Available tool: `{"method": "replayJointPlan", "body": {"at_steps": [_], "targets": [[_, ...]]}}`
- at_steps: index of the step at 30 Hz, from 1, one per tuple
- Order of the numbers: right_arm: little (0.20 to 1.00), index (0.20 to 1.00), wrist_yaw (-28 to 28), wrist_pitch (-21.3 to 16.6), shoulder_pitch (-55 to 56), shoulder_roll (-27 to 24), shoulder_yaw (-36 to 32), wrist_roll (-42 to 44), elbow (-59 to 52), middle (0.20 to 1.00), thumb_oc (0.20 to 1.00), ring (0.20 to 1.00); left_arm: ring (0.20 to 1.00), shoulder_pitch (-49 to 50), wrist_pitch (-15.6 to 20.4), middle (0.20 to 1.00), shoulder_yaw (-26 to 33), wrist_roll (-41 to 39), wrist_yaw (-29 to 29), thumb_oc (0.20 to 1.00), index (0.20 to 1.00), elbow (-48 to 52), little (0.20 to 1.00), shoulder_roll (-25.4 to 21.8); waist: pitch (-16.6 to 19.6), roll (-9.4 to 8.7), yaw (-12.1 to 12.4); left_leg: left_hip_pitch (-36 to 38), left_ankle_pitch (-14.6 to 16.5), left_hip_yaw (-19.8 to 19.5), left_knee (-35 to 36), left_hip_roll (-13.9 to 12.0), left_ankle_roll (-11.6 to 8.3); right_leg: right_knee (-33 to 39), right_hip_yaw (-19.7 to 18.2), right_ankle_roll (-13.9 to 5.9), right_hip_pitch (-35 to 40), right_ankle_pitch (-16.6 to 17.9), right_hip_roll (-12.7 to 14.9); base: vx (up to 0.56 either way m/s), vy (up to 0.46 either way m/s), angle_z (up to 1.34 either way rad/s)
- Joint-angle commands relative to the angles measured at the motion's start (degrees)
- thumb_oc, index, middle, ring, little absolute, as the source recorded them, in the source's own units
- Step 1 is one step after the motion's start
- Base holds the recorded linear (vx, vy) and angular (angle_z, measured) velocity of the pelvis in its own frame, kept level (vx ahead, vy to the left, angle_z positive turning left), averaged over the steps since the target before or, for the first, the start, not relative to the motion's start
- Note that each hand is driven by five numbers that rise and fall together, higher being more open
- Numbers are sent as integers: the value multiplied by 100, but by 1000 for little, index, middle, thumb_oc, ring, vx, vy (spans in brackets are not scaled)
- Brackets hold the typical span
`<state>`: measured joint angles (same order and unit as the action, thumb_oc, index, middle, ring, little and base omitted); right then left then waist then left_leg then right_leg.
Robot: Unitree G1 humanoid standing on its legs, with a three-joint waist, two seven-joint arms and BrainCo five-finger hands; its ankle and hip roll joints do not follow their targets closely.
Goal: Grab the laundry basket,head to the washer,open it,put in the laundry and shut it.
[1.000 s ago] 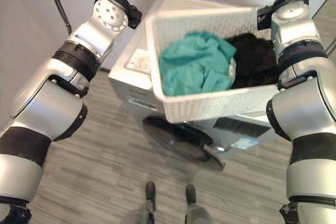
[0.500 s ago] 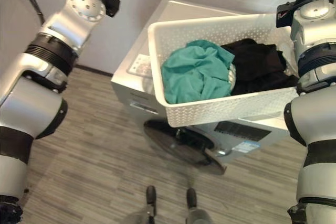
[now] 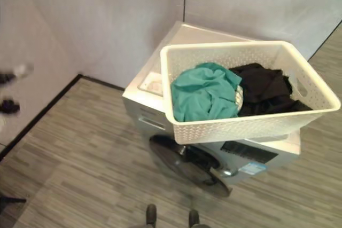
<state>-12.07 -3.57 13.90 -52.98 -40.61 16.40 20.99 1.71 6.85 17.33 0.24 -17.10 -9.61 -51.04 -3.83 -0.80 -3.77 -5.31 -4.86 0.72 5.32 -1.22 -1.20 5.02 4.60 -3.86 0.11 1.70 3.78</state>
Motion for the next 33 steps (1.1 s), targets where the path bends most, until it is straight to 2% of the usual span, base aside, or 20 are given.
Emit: {"method": "replayJointPlan", "body": {"at_steps": [1,2,4,6,11,14,15,16,18,19,23,24,27,28,29,30,32,33], "targets": [[1000,1000,-37,-435,220,164,-696,50,-107,1000,1000,1000,1000,314,321,1000,695,241,72,1000,1000,441,1000,360,406,79,105,397,582,75,-32,-402,-220,-2,-92,-497,-208,-84,220,63,-10,-14],[1000,1000,-68,-496,548,507,-1022,132,-67,1000,1000,1000,1000,894,438,1000,999,95,173,1000,1000,649,1000,727,401,45,90,409,611,91,-32,-408,-209,-2,-111,-486,-208,-92,207,37,-16,-18],[1000,1000,-58,-518,743,659,-1194,165,-60,1000,1000,1000,1000,1222,489,1000,1176,34,256,1000,1000,800,1000,903,414,38,90,425,622,103,-32,-415,-206,-2,-120,-482,-202,-91,204,22,-10,-11],[1000,1000,-45,-502,1075,987,-1382,190,73,1000,1000,1000,1000,1685,528,1000,1341,-322,448,1000,1000,914,1000,1332,420,20,82,435,634,118,-32,-421,-196,-2,-128,-463,-199,-84,197,5,-3,-3],[1000,1000,148,-376,1287,1853,-864,130,437,1000,1000,1000,1000,2162,534,1000,1142,-464,646,1000,1000,674,1000,1930,397,13,61,433,639,139,-32,-429,-176,-2,-135,-431,-227,-60,177,-5,1,-1],[1000,1000,390,-313,1110,2295,-3,286,1045,1000,1000,1000,1000,2013,559,1000,512,-811,772,1000,1000,284,1000,2203,338,5,66,440,609,165,-32,-439,-172,-2,-156,-423,-243,-38,159,-60,-16,-4],[1000,1000,564,-255,905,2535,493,452,1585,1000,1000,1000,1000,1845,532,1000,94,-1272,870,1000,1000,-82,1000,2417,290,-11,70,448,577,186,-32,-453,-177,-2,-183,-413,-250,-31,140,-73,-27,-6],[1000,1000,572,-287,874,2514,507,472,1643,1000,1000,1000,1000,1817,554,1000,88,-1292,873,1000,1000,-123,1000,2401,278,-13,72,452,578,190,-32,-455,-178,-2,-187,-412,-248,-31,139,-79,-34,-10],[1000,1000,757,-273,583,2728,1193,590,2379,1000,1000,1000,1000,1661,510,1000,-546,-1490,1033,1000,1000,-501,1000,2604,203,-10,108,465,525,195,-32,-472,-187,-2,-209,-398,-240,-32,112,-83,-44,-11],[1000,1000,849,-270,297,2853,1706,658,2838,1000,1000,1000,1000,1445,468,1000,-1071,-1592,1078,1000,1000,-794,1000,2749,155,-7,131,472,493,200,-32,-500,-205,-2,-226,-383,-234,-44,88,-104,-69,-7],[1000,1000,838,-270,-300,3182,2792,730,3433,1000,1000,1000,1000,1024,346,1000,-2159,-1663,1076,1000,1000,-1157,1000,3141,42,-6,215,493,402,183,-32,-624,-266,-2,-242,-322,-196,-102,-12,-78,-95,-2],[1000,1000,837,-278,-317,3180,2794,734,3449,1000,1000,1000,1000,1010,353,1000,-2160,-1663,1073,1000,1000,-1171,1000,3143,30,-3,214,499,402,181,-32,-628,-269,-2,-241,-319,-190,-102,-16,-65,-97,1],[1000,1000,731,-269,-600,3265,3371,716,3328,1000,1000,1000,1000,774,263,1000,-2711,-1630,1046,1000,1000,-1209,1000,3231,-115,-5,288,426,300,151,-123,-744,-310,-2,-264,-248,-174,-158,-125,-155,-121,2],[1000,1000,627,-265,-729,3252,3635,634,3223,1000,1000,1000,1000,600,245,1000,-2959,-1558,984,1000,1000,-1292,1000,3236,-242,-26,328,292,144,137,-161,-803,-369,-2,-195,-215,-204,-188,-179,-289,-162,6],[1000,1000,577,-271,-770,3247,3672,646,3210,1000,1000,1000,1000,515,249,1000,-3024,-1557,928,1000,1000,-1302,1000,3228,-293,-42,345,195,-26,121,-125,-835,-417,-2,-142,-208,-237,-203,-193,-225,-118,9],[1000,1000,577,-272,-776,3248,3669,646,3213,1000,1000,1000,1000,506,252,1000,-3026,-1557,926,1000,1000,-1308,1000,3229,-287,-42,332,177,-38,105,-121,-833,-420,-2,-128,-206,-249,-201,-193,-191,-61,12],[1000,1000,480,-242,-896,3205,3714,685,3338,1000,1000,1000,1000,255,256,1000,-3182,-1624,828,1000,1000,-1359,1000,3271,-412,-103,365,-169,-401,80,-99,-915,-549,-2,30,-198,-345,-237,-177,-276,-51,21],[1000,1000,468,-221,-917,3176,3745,648,3431,1000,1000,1000,1000,107,265,1000,-3263,-1600,821,1000,1000,-1413,1000,3266,-473,-152,333,-293,-449,107,-100,-911,-570,-2,135,-181,-426,-222,-142,-324,-45,28]]}}
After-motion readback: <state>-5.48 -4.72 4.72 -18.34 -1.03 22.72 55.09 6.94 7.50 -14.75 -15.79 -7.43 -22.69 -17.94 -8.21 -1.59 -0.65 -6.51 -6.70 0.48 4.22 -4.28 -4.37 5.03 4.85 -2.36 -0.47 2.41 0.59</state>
